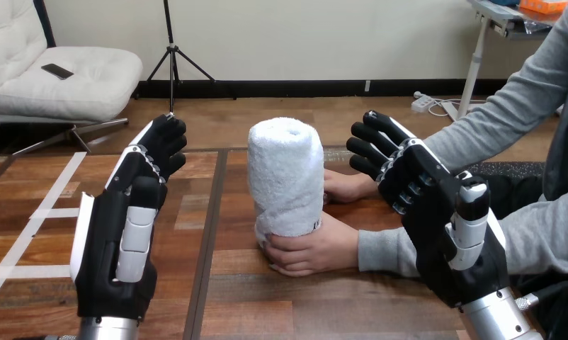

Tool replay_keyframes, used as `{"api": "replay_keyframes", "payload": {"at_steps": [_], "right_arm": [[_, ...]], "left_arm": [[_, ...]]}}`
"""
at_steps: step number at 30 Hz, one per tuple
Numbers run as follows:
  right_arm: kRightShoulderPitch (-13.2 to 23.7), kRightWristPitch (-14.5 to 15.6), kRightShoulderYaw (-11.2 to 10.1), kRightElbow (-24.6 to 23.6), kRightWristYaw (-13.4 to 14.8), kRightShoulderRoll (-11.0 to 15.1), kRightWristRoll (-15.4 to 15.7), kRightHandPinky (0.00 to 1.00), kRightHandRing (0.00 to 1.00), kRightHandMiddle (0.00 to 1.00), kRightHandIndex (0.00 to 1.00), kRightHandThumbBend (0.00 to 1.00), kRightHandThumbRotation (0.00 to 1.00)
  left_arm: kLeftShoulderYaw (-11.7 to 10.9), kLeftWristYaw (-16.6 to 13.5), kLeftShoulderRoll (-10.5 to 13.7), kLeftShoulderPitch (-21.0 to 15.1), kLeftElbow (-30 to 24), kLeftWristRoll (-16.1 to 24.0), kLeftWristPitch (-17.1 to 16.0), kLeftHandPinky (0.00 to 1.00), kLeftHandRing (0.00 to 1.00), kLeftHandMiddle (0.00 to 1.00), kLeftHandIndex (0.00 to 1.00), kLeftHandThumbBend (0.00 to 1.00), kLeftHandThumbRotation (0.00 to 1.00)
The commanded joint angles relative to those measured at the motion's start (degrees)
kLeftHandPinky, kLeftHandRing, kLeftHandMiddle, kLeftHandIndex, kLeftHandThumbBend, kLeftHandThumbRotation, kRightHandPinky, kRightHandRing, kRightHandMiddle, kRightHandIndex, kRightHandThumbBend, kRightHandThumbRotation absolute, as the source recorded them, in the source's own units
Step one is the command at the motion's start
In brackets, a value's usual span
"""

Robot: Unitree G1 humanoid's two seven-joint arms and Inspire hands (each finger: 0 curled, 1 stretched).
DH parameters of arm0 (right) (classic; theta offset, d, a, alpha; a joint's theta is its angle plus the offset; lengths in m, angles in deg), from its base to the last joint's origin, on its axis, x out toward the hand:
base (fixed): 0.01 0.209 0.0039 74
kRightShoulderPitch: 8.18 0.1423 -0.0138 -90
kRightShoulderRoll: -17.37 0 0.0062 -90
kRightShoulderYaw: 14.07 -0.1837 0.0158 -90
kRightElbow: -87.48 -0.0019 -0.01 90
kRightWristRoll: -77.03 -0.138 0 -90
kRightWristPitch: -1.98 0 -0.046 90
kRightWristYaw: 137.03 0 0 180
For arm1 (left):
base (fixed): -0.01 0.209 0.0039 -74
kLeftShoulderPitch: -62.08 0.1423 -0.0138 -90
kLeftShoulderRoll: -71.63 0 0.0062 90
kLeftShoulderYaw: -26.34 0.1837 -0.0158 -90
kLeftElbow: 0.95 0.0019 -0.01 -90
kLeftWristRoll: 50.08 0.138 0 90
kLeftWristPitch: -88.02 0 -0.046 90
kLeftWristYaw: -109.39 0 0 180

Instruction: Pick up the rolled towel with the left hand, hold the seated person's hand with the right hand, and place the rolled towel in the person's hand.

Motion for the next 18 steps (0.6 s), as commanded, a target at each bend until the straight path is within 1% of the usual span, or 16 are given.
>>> {"api": "replay_keyframes", "payload": {"at_steps": [1,7,10,18], "right_arm": [[1.4,0.6,-0.2,-3.7,-0.2,-1.2,-0.9,0.88,0.89,0.89,0.88,1.0,1.0],[1.3,0.8,0.0,-4.2,-0.7,-1.6,-1.0,0.87,0.9,0.9,0.89,1.0,1.0],[1.3,0.4,0.0,-4.1,-0.7,-2.0,-0.4,0.87,0.9,0.9,0.9,1.0,1.0],[1.9,0.0,-0.2,-4.2,-0.5,-2.1,1.2,0.87,0.91,0.9,0.9,1.0,1.0]], "left_arm": [[0.4,0.7,0.3,-1.2,-0.9,-0.3,-2.4,0.88,0.89,0.88,0.85,0.77,0.92],[0.4,0.9,0.3,-1.3,-0.3,-0.1,-3.0,0.88,0.89,0.89,0.85,0.77,0.92],[0.3,0.9,0.3,-1.4,0.0,0.1,-3.4,0.89,0.9,0.89,0.85,0.77,0.91],[0.0,0.3,0.1,-1.8,-0.4,0.4,-2.9,0.9,0.9,0.88,0.85,0.77,0.91]]}}
